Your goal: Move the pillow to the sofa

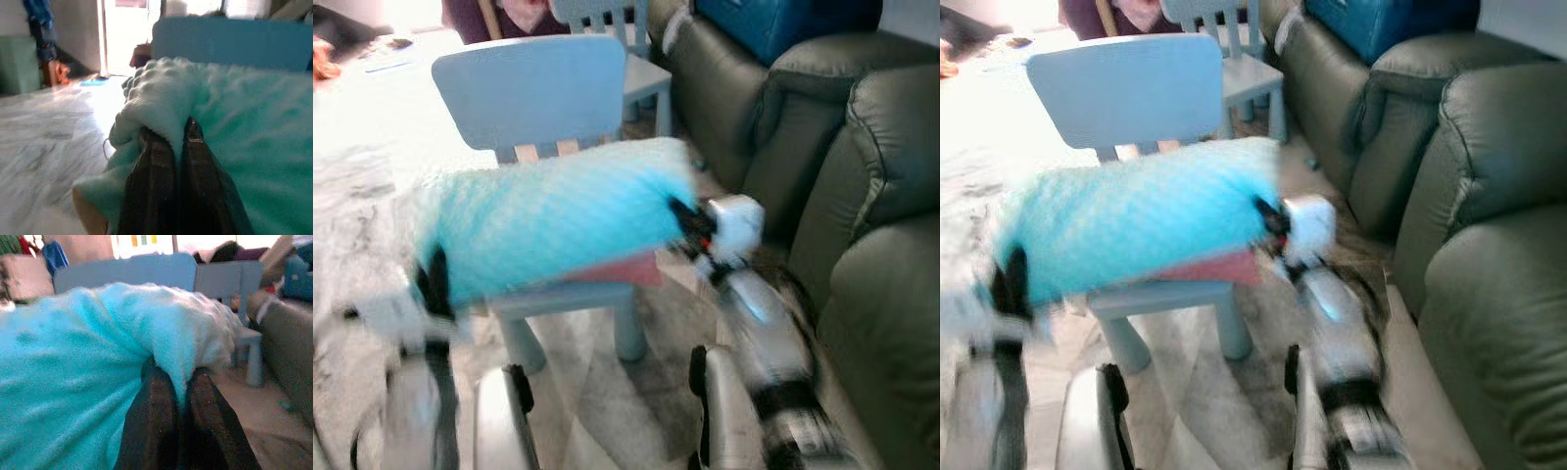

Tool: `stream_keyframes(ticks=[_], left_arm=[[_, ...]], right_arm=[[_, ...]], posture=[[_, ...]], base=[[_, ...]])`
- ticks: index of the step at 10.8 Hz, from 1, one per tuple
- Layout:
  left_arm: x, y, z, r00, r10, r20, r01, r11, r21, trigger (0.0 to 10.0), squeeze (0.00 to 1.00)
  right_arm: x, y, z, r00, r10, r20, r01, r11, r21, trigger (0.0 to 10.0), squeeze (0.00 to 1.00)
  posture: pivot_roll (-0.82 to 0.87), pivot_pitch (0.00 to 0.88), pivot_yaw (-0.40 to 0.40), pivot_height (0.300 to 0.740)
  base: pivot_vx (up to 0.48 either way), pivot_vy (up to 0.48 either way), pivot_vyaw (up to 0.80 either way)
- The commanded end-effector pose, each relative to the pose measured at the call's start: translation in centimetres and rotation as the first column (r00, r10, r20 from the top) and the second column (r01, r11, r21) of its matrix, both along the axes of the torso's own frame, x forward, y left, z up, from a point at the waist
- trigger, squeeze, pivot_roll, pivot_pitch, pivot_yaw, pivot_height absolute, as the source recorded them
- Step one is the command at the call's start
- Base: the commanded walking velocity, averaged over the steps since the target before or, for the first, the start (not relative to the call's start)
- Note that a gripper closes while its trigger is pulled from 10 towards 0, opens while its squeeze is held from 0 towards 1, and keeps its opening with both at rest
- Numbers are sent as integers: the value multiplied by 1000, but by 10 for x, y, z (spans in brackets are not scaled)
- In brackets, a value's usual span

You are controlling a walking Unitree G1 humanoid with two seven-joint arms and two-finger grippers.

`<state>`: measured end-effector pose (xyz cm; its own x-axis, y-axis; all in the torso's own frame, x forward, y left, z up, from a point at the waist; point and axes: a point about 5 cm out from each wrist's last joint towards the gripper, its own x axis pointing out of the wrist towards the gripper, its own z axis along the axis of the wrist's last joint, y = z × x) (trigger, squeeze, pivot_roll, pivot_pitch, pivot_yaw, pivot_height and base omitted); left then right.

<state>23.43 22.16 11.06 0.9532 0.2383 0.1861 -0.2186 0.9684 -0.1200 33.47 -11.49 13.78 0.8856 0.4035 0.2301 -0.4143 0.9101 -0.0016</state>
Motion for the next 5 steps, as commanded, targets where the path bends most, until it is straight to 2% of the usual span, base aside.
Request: stream_keyframes(ticks=[1,2,4,5], left_arm=[[-4,3,0,1000,28,-12,-28,1000,9,0,0],[-11,2,-6,999,30,-38,-30,1000,10,0,0],[-20,1,-13,995,21,-97,-20,1000,12,0,0],[-20,2,-14,994,15,-108,-13,1000,14,863,0]], right_arm=[[-3,1,4,1000,8,17,-7,999,-37,0,0],[-9,-3,-2,1000,-15,-2,15,998,-66,10000,0],[-15,-15,-9,995,-89,-40,84,988,-126,10000,0],[-16,-15,-9,995,-92,-44,86,989,-124,10000,0]], posture=[[-131,0,50,432],[-131,0,53,432],[-132,0,58,432],[-132,0,62,432]], base=[[0,0,0],[0,0,0],[0,0,0],[0,0,0]])
